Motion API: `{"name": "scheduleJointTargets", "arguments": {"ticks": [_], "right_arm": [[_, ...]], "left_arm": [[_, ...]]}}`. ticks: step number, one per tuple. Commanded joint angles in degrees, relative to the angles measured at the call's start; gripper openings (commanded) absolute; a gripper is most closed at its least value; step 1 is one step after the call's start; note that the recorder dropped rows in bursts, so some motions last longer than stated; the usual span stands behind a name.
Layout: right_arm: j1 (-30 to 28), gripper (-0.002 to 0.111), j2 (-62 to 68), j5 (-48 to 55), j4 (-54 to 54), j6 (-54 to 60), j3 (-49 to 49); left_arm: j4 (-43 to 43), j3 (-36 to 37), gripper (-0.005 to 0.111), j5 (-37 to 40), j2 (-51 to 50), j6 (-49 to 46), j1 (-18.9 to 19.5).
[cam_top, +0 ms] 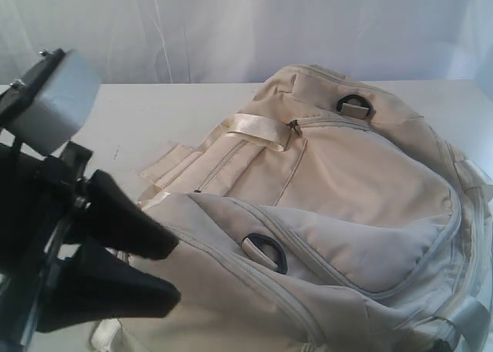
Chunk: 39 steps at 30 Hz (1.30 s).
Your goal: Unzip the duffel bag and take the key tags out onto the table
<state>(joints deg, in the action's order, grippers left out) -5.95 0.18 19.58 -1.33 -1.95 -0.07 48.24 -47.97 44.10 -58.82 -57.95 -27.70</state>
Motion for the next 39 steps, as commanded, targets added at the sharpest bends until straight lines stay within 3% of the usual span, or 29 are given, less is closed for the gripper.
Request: {"name": "scheduleJointTargets", "arguments": {"ticks": [1, 3, 6, 12, 16, 19, 25, 33, 39], "right_arm": [[0.2, 0.000, -0.2, -0.4, 0.1, 0.4, 0.1], [0.2, 0.000, -0.2, -0.4, 0.1, 0.4, 0.1], [0.2, 0.000, -0.2, -0.4, 0.1, 0.4, 0.1], [0.2, 0.000, -0.2, -0.9, 0.1, 0.4, 0.1], [0.2, 0.000, -0.2, -4.9, 0.1, 0.4, 0.1], [0.2, 0.000, -0.2, -8.0, 0.1, 0.4, 0.1], [0.2, 0.000, -0.2, -14.1, 0.1, 0.4, 0.1], [0.2, 0.000, -0.2, -20.8, 0.1, 0.5, 0.1], [0.2, 0.000, -0.2, -31.7, 0.1, -0.1, 0.1]], "left_arm": [[8.1, -0.4, 0.076, -5.7, -2.6, -18.4, -4.5], [8.7, -0.4, 0.075, -8.0, -4.2, -25.7, -7.1], [8.4, -0.4, 0.075, -11.1, -6.9, -28.0, -10.9], [6.1, -0.4, 0.073, -17.8, -12.1, -20.0, -15.4], [3.2, -0.4, 0.058, -16.4, -15.0, -16.2, -15.5], [-3.5, -0.4, 0.043, -13.1, -16.1, -13.0, -15.5], [-19.6, -0.4, 0.000, -7.5, -16.0, 1.6, -15.5], [-44.9, -0.4, 0.000, -5.2, -16.0, 26.4, -15.5], [-66.1, -0.4, 0.000, 2.0, -16.0, 39.0, -15.2]]}}
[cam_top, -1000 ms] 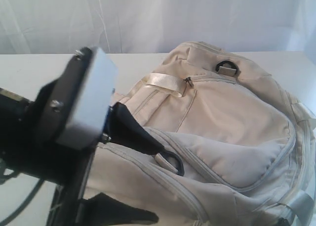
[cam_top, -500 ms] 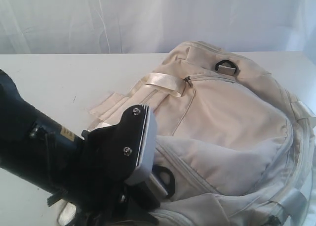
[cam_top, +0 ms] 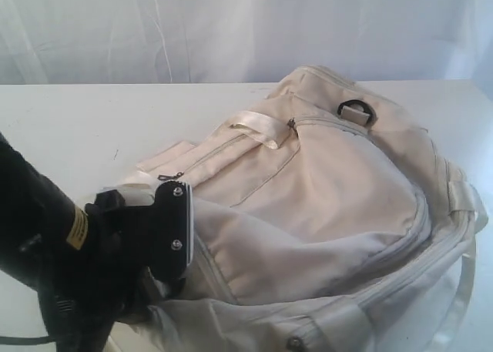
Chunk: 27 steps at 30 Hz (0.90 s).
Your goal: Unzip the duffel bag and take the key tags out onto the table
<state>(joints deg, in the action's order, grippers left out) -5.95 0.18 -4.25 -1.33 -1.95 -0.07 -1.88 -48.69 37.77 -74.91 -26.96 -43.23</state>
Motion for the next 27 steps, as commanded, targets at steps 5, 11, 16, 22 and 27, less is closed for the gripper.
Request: {"name": "scheduleJointTargets", "arguments": {"ticks": [5, 11, 16, 22, 27], "right_arm": [[0.2, 0.000, -0.2, -15.7, -0.1, -13.6, 0.1], [0.2, 0.000, -0.2, -17.3, -0.1, -22.6, 0.1], [0.2, 0.000, -0.2, -14.5, -0.4, -28.9, 0.1], [0.2, 0.000, -0.2, 4.9, -0.3, -34.6, -2.4], [0.2, 0.000, -0.2, 11.2, -0.6, -38.4, -6.9]], "left_arm": [[-26.0, 0.3, 0.000, 9.9, 0.5, 15.6, 2.7], [-30.7, 0.3, 0.000, 10.4, 1.6, 18.0, 5.9], [-36.8, 0.3, 0.000, 10.8, 1.7, 25.1, 9.8], [-45.3, 0.3, 0.000, 10.6, 2.4, 35.0, 11.2], [-48.1, 0.3, 0.000, 9.8, 4.0, 45.6, 11.2]]}}
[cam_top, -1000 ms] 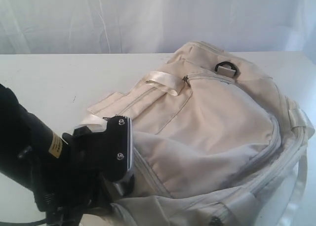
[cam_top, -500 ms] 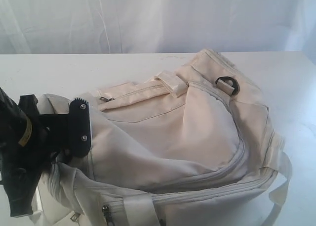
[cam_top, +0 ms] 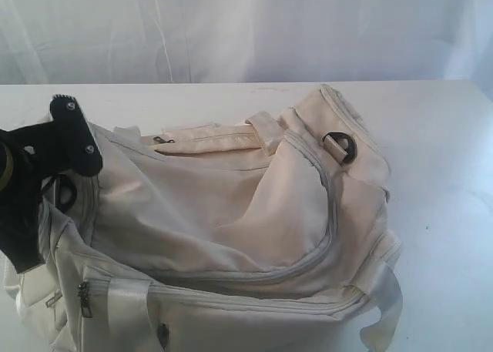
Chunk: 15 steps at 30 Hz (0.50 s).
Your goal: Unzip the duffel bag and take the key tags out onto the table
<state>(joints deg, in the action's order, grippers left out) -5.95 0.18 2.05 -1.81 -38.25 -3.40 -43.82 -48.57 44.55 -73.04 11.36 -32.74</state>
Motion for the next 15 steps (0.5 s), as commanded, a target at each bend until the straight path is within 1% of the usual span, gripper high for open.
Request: {"name": "scheduleJointTargets", "arguments": {"ticks": [1, 3, 5, 8, 10, 12, 15], "right_arm": [[0.2, 0.000, -0.2, 6.5, -0.2, -2.0, -4.9], [0.2, 0.000, 1.2, 10.0, -0.2, -0.4, -7.4], [0.2, 0.000, 4.0, 12.7, -0.2, 2.6, -10.0], [0.3, 0.000, 9.5, 15.5, -1.4, 6.8, -13.9], [1.2, 0.000, 14.4, 16.8, -3.3, 11.0, -16.6], [2.4, 0.000, 19.9, 19.0, -8.1, 18.0, -20.0], [4.1, 0.000, 28.7, 23.2, -15.9, 31.0, -25.2]], "left_arm": [[-6.1, 0.2, 0.000, 3.0, 2.6, 7.3, 0.8], [-6.1, 0.2, 0.001, 2.7, 3.6, 8.1, 0.8], [-5.9, 0.2, 0.007, 2.2, 4.6, 10.5, 0.7], [-5.9, 0.2, 0.022, 2.0, 6.3, 14.0, 0.7], [-5.9, 0.2, 0.037, 2.0, 7.2, 15.6, 0.7], [-5.6, 0.2, 0.049, 2.4, 8.3, 17.3, 0.7], [-4.7, 0.2, 0.060, 2.8, 10.1, 18.8, 0.7]]}}
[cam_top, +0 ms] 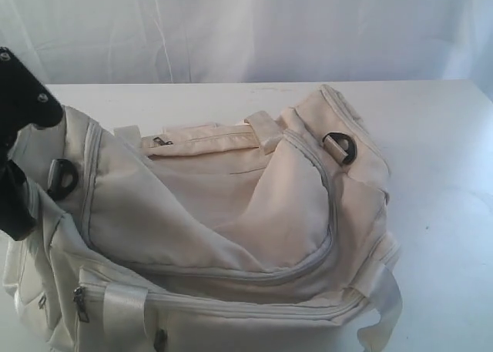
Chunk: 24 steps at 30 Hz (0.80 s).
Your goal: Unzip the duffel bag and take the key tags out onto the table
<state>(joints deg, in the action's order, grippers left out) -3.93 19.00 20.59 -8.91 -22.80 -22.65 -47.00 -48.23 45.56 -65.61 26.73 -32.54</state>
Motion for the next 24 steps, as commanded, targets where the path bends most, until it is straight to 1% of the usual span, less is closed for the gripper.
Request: {"name": "scheduleJointTargets", "arguments": {"ticks": [1, 4, 5, 7, 9, 12, 14, 15, 16, 19, 20, 22, 24], "right_arm": [[2.5, 0.000, 12.5, 6.2, -10.8, 19.0, -7.9], [4.0, 0.000, 21.6, 10.1, -18.8, 30.1, -13.9], [4.8, 0.000, 28.0, 12.3, -23.7, 37.1, -18.5], [5.8, 0.000, 34.1, 14.2, -27.6, 43.7, -23.6], [6.8, 0.000, 39.4, 16.3, -28.9, 47.4, -27.9], [8.2, 0.000, 48.0, 20.0, -28.7, 49.0, -36.4], [9.9, 0.000, 60.4, 25.5, -28.6, 51.3, -48.5], [10.3, 0.000, 63.3, 26.4, -28.2, 51.3, -51.0], [11.0, 0.000, 67.6, 28.1, -27.0, 51.3, -55.8], [13.5, 0.000, 76.6, 32.0, -22.6, 51.0, -66.9], [14.1, 0.000, 79.1, 33.6, -20.7, 48.5, -69.9], [14.2, 0.000, 80.6, 36.7, -16.8, 44.4, -71.9], [14.2, 0.000, 79.6, 37.9, -13.9, 43.6, -71.9]], "left_arm": [[-1.2, -0.2, 0.062, 1.8, 3.3, 3.4, 0.4], [0.3, -1.1, 0.062, 1.4, 5.8, 5.0, 0.4], [1.9, -1.9, 0.062, 1.3, 7.4, 6.1, 0.4], [3.5, -2.3, 0.062, 0.7, 8.7, 6.3, 0.4], [4.9, -2.3, 0.062, 0.0, 9.6, 6.5, 0.4], [8.2, -2.3, 0.062, -1.4, 10.3, 6.5, 0.4], [13.3, -2.3, 0.062, -4.4, 10.1, 5.5, 0.4], [14.1, -2.2, 0.062, -5.0, 10.1, 4.9, 0.4], [15.5, -1.9, 0.062, -5.8, 10.1, 3.7, 0.4], [16.2, -0.4, 0.062, -8.8, 10.1, 3.2, 0.4], [16.2, -0.3, 0.061, -8.9, 10.0, 3.2, 0.4], [17.4, -0.4, 0.057, -9.3, 8.7, 3.2, 0.4], [20.5, -1.8, 0.051, -10.8, 7.0, -0.2, 0.4]]}}
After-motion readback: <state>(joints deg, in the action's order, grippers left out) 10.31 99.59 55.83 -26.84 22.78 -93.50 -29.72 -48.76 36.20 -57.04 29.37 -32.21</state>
